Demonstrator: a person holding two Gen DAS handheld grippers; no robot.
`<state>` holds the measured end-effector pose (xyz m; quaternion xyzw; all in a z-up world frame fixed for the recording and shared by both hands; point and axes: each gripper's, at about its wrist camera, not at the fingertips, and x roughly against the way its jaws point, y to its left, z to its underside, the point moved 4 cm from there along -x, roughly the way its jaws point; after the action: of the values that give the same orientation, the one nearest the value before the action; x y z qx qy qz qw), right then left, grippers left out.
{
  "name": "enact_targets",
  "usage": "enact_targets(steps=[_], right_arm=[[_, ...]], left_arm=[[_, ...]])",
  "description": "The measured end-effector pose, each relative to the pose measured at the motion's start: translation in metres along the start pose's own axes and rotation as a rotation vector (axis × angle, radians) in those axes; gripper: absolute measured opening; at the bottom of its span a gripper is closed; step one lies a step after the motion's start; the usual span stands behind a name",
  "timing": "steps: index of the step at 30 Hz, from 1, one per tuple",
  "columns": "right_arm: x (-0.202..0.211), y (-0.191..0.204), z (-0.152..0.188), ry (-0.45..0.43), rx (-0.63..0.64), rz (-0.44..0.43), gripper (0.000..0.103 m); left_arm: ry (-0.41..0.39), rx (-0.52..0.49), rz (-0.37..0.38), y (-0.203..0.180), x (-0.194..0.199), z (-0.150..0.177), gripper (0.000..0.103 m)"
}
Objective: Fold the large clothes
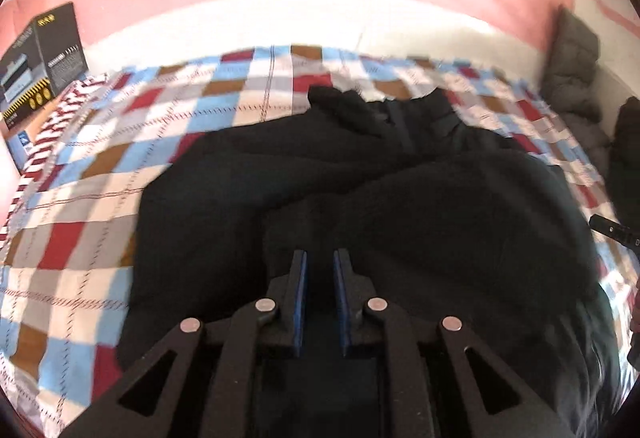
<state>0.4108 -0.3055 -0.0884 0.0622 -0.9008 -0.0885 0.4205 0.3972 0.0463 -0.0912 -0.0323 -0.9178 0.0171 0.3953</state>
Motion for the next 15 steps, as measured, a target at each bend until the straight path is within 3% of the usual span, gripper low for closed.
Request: enact_targets(steps=[3,5,7,13,14,15], right_arm=[[-0.005,0.009,0.019,0.045,0.036,-0.010,0.024],[-0.026,0.013,0.031,0.119,0.047,0.009,0.024],[-0.025,0.015,0.030,0.120,0.042,0.028,0.024],[0.041,0.034,0.036,0.048,0.070,-0.023,0.025],[0.054,0.037,0.042,0.035,0.072,-0.032,0.028],[0.066,0.039,0.047,0.025,0.075,-0.036,0.039]], left_arm=[[0.050,-0.040,-0.029,0.001,-0.004,0.020,0.019],[0.118,-0.007,-0.035,0.009,-0.020,0.028,0.023],[0.132,0.067,-0.029,0.018,-0.017,0.026,0.024],[0.068,0.076,-0.007,0.018,0.048,0.034,0.023],[0.061,0.074,0.000,0.016,0.062,0.040,0.023],[0.056,0.074,0.006,0.015,0.076,0.047,0.024]])
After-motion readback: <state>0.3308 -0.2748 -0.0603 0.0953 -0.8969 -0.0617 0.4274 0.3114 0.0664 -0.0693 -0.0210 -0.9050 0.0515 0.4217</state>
